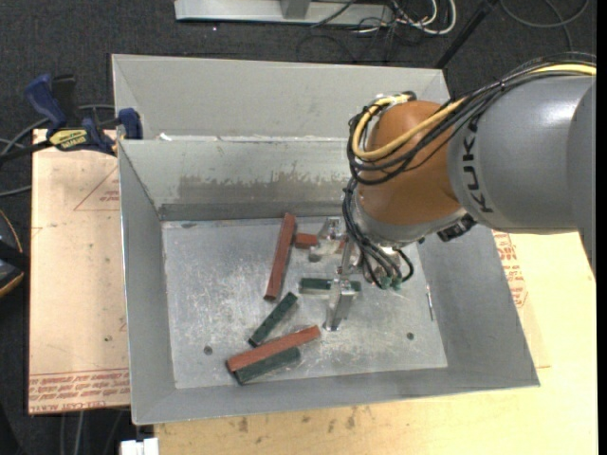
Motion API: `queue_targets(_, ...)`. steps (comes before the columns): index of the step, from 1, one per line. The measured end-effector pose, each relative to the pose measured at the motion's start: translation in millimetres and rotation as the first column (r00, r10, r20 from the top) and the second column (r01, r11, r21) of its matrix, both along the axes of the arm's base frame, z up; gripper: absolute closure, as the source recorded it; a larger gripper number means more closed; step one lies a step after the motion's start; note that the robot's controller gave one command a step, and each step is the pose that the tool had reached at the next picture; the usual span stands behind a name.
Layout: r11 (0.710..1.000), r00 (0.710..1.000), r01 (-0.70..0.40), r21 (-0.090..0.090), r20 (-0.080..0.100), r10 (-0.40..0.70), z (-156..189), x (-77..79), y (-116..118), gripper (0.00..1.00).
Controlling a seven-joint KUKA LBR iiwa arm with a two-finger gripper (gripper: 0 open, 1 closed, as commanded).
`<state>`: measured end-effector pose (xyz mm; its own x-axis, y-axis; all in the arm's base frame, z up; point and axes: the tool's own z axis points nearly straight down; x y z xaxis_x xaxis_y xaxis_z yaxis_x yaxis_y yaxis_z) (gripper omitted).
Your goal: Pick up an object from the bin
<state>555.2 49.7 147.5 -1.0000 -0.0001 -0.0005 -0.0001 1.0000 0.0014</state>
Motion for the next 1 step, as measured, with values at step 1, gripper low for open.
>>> queue_targets(1,0.999,0.999,0.037,0.001,0.006,-0.037,-68.0,16.7,-18.0,0.00)
